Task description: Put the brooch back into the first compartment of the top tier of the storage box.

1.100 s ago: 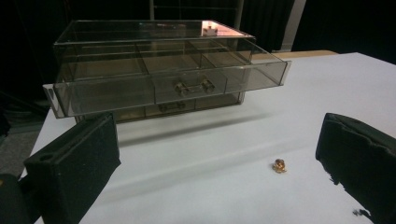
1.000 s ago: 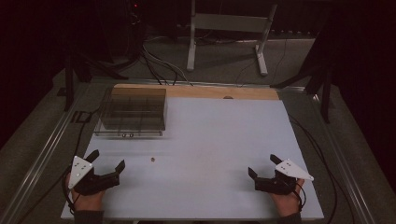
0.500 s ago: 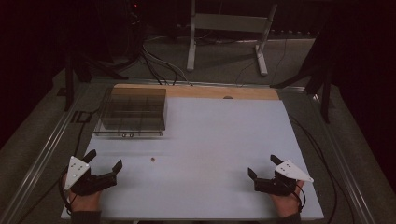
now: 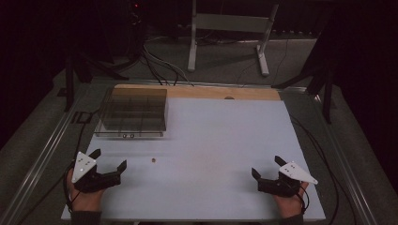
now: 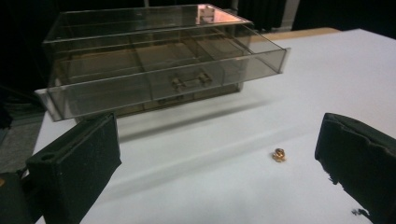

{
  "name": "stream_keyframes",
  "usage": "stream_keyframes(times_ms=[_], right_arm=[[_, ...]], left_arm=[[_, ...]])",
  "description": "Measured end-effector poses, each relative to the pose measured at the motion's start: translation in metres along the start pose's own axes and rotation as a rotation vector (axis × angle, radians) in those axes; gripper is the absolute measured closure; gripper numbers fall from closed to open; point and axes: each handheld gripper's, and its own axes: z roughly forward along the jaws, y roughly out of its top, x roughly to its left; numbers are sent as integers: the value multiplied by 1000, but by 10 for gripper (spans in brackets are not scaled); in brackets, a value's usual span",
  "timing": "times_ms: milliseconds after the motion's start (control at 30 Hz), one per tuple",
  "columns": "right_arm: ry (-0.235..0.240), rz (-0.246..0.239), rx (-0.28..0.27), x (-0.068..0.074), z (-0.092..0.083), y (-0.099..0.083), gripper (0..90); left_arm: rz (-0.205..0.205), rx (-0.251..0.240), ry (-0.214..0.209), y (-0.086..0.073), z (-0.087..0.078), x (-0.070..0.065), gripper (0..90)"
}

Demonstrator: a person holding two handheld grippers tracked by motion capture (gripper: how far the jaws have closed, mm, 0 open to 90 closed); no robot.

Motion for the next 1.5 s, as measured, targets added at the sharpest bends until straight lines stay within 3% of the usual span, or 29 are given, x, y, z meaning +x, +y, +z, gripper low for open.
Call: stream_keyframes(times_ms=[667, 833, 1133, 1500], right_arm=[[1, 4, 7, 0, 0, -1, 10], [-1, 11, 17, -3, 2, -1, 9], [-3, 14, 21, -4, 2, -1, 9], [5, 4, 17, -2, 3, -1, 9]], left_arm=[[47, 23, -55, 19, 15, -5, 8], [63, 48, -82, 26, 22, -6, 8], [86, 91, -93, 35, 36, -9, 8], [77, 113, -103, 45, 51, -11, 8]])
